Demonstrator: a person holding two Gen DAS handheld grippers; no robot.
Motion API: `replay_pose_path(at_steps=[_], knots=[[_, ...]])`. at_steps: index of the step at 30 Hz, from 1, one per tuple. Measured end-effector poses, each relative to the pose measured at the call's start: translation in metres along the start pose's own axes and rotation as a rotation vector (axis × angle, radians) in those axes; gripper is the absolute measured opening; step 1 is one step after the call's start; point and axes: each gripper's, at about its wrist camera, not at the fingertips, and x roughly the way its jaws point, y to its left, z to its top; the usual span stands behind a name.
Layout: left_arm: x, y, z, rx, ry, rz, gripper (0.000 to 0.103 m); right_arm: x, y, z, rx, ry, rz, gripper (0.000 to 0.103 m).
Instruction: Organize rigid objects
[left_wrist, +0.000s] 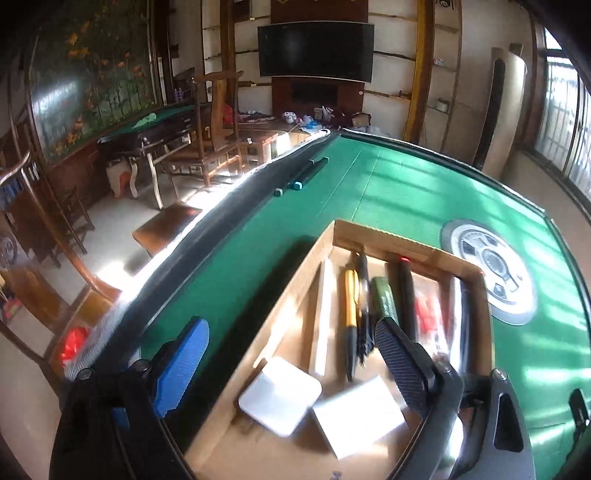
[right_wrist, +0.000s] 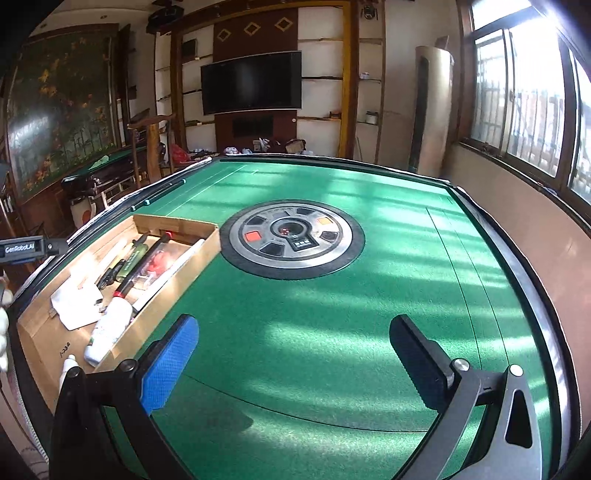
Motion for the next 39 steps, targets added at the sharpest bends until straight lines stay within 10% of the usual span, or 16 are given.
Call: replay_pose_path(at_steps=[12,20,33,39], knots=[[0.050,-0.045,-0.012,0.308,0.160,0.072,0.044,0.012,-0.029,0.025,0.071,-0.035,-0.027,0.103],[0.037,-0.039,0.009,0.253,0.120,0.094,0.043,0.026,-0.039,0.053,0.074,-0.144,-0.040,0.103],[0.078,-0.077,-0.004,0.544,0.139,0.308,0.044,0.058,-0.068,0.038,0.180,-0.051,-0.033,0.103],[0.054,-0.069,0.019,0.349,0.125,0.020,0.044,0.057,-0.064,0.038,0.165,-0.059,-0.043,0.103]])
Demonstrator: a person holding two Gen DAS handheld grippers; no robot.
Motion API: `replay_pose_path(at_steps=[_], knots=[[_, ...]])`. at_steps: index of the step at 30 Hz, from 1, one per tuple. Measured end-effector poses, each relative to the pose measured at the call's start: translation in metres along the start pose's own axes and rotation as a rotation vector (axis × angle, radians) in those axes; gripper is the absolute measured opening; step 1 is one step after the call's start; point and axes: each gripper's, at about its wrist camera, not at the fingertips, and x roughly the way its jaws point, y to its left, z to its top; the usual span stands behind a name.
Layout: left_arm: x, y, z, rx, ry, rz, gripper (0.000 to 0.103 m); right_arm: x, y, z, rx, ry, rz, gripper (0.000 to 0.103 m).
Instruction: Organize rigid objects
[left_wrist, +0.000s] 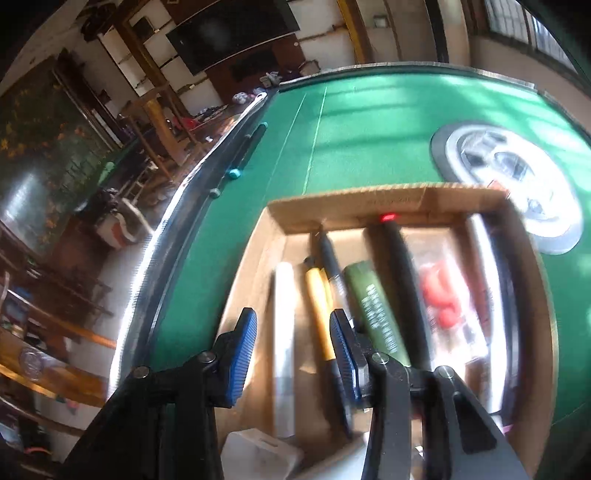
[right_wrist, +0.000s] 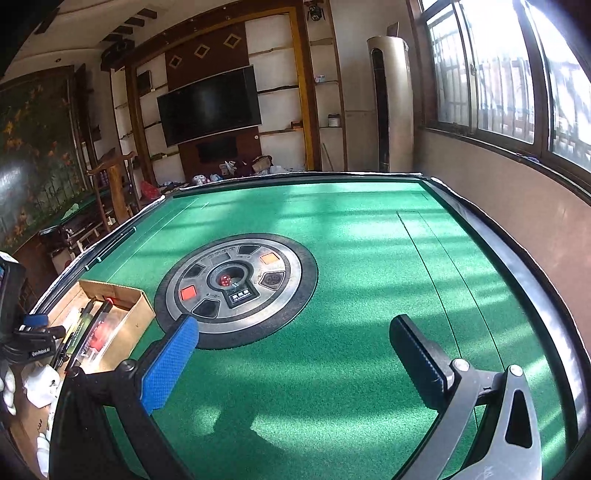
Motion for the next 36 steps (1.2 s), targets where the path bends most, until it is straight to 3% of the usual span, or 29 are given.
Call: replay_pose_path(at_steps=[6,8,10,13,16,19,21,25,28,30,33,36], knots=[[0.008,0.000,0.017,-0.120,0.055,-0.296,0.044,0.007,0.001,-0.002,-0.010,0.028,-0.009,0.103],[0.017,-0.004,0.013,-0.142,0.105,-0.354,0.044,0.008,0.001,-0.002,-0.013,0.030,-0.009,0.103],[0.013,-0.008,0.009,-0.138,0.096,-0.366,0.044,0.008,0.002,-0.002,-0.016,0.030,-0.007,0.103],[-0.002,-0.004,0.005,-0.177,0.095,-0.547,0.044,0.009,0.003,-0.003,-0.019,0.039,-0.002,0.103],[-0.010,0.001,0.012,-0.177,0.044,-0.472,0.045,0.011,0.003,-0.003,-0.017,0.049,0.001,0.103],[0.003,0.003,0.015,-0.195,0.076,-0.389,0.045,0.011,0.003,-0.004,-0.020,0.042,-0.002,0.103],[0.017,-0.001,0.012,-0.211,0.122,-0.422,0.045,0.012,0.004,-0.004,-0.020,0.042,-0.002,0.103],[0.002,0.002,0.008,-0.244,0.101,-0.487,0.046,0.011,0.004,-0.005,-0.025,0.047,-0.003,0.103],[-0.033,0.016,0.002,-0.264,-0.011,-0.400,0.049,0.012,0.006,-0.005,-0.035,0.048,-0.005,0.103],[-0.064,0.032,-0.009,-0.297,-0.107,-0.334,0.066,0.012,0.007,-0.006,-0.045,0.050,-0.006,0.103],[-0.109,0.050,-0.031,-0.331,-0.240,-0.235,0.076,0.012,0.011,-0.007,-0.068,0.044,-0.012,0.103],[-0.142,0.064,-0.056,-0.365,-0.324,-0.164,0.088,0.013,0.016,-0.008,-0.099,0.033,-0.024,0.103]])
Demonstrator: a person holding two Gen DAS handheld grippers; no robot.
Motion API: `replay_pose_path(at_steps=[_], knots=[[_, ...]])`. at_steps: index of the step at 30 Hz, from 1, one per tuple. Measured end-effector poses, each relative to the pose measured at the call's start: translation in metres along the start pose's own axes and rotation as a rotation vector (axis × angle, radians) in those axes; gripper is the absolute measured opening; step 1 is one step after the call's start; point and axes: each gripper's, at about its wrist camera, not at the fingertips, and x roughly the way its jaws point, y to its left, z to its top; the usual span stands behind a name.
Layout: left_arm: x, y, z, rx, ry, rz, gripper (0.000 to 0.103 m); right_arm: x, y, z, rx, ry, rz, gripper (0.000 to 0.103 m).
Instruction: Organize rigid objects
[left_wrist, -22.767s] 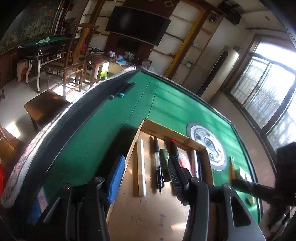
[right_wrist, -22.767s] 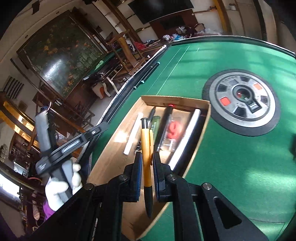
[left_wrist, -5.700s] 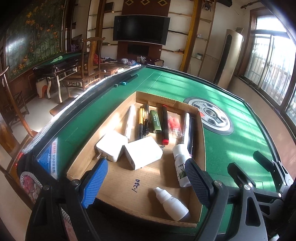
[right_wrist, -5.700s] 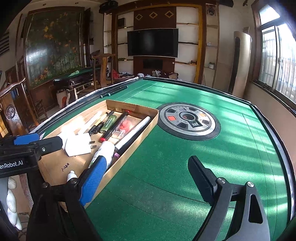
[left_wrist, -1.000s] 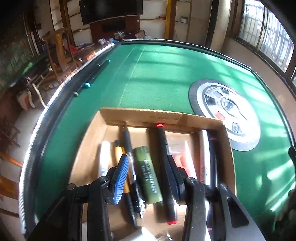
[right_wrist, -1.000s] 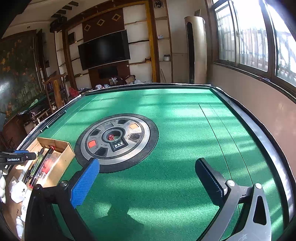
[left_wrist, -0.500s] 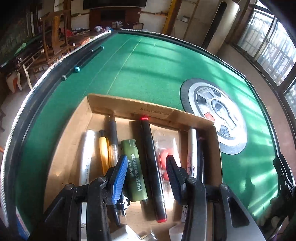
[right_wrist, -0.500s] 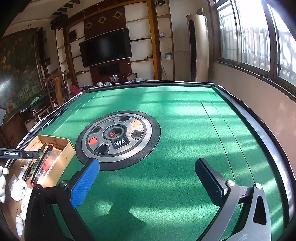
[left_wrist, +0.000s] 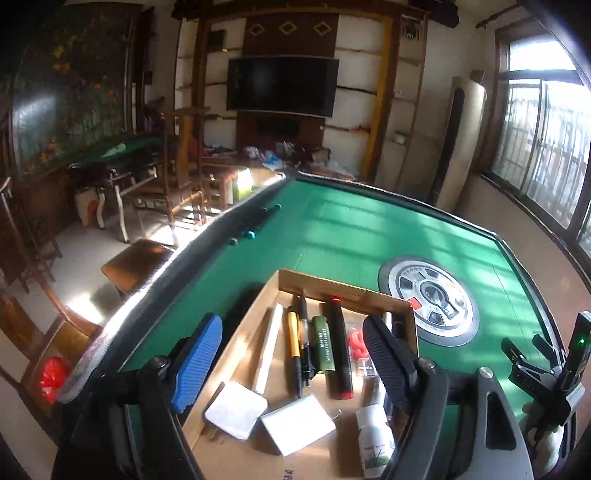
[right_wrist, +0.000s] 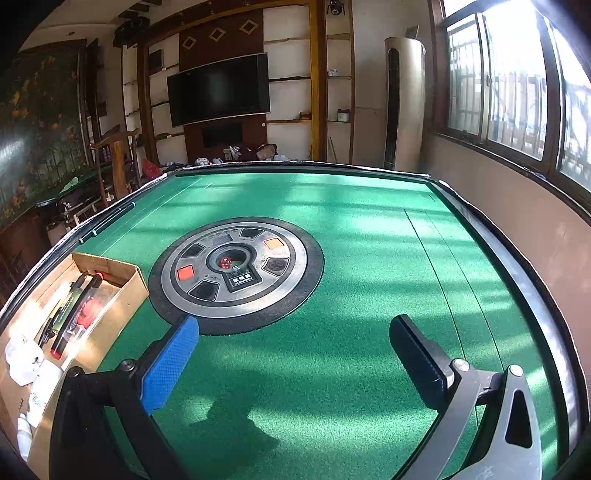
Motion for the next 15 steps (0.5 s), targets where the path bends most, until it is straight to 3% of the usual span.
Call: replay_pose_path(at_steps=[5,9,12,15], knots=[[-0.046,0.021,-0.018,-0.082,-0.123,0.073,0.096,-0.005,0.008,-0.003,-0.052,-0.035,-0.044,0.103],[-0.071,0.024,-0.031,-0.066,-0.212,0.175,0.098,-0.015,0.017,-0.007,-0.094,-0.076,-0.084,0.103],[-0.093,0.023,-0.040,-0.039,-0.300,0.256,0.102,-0.038,0.018,-0.010,-0.038,-0.084,-0.039,0.103],[-0.108,0.017,-0.045,-0.014,-0.380,0.308,0.102,-0.080,0.025,-0.019,0.015,-0.150,0.027,0.103]])
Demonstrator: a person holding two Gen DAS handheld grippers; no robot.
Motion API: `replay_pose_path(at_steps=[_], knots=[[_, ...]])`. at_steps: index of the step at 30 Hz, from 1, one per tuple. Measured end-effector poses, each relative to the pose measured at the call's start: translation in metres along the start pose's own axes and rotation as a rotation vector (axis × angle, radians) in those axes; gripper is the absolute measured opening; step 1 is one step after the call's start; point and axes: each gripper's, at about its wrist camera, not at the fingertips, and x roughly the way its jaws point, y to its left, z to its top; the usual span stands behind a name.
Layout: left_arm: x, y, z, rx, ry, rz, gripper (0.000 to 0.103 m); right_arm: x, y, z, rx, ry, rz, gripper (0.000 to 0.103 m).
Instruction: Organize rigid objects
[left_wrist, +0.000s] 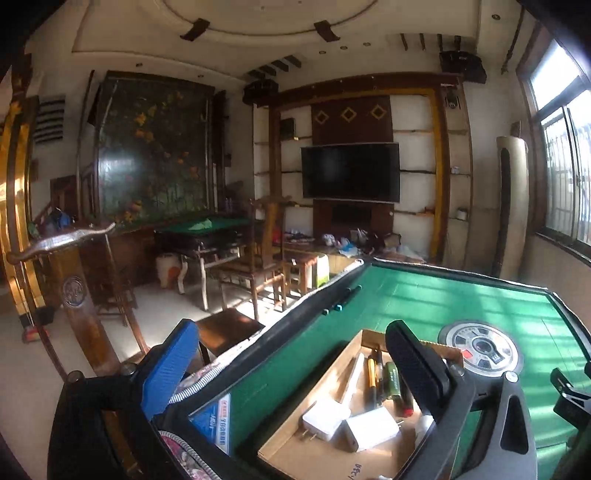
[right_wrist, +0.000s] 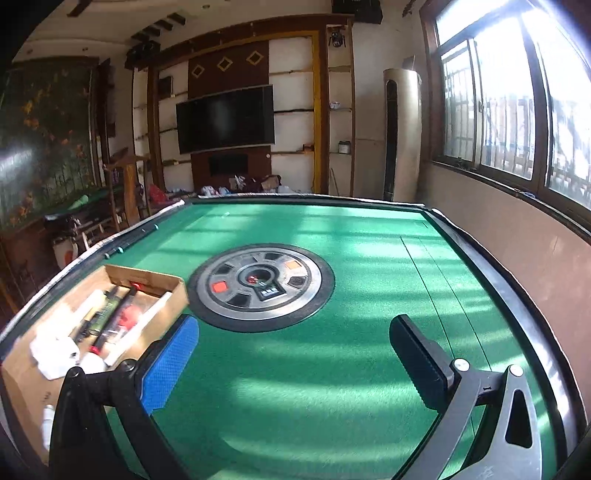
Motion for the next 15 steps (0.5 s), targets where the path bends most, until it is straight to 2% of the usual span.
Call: replay_pose_path(at_steps=[3,6,10,15], knots=[[-0.007,-0.006,-0.001,0.024,0.001,0.017,0.102,-0.036,0.020,-0.004,0.013,-0.053,0.038,0.103],[-0.008,-0.009,-0.004,0.043,0.031,-0.004,0.102,-0.051,0.045,-0.009,-0.019,-0.077,0.072,0.103],[-0.004,-0.013,-0.010,0.049,0.073,0.005,0.102,-0.037,0.082,-0.017,-0.177,0.012,0.025,0.103],[0.009,-0.013,-0.017,0.047,0.150,0.012,0.102,-0.046,0.093,-0.026,-0.203,0.001,0.065,0.103]])
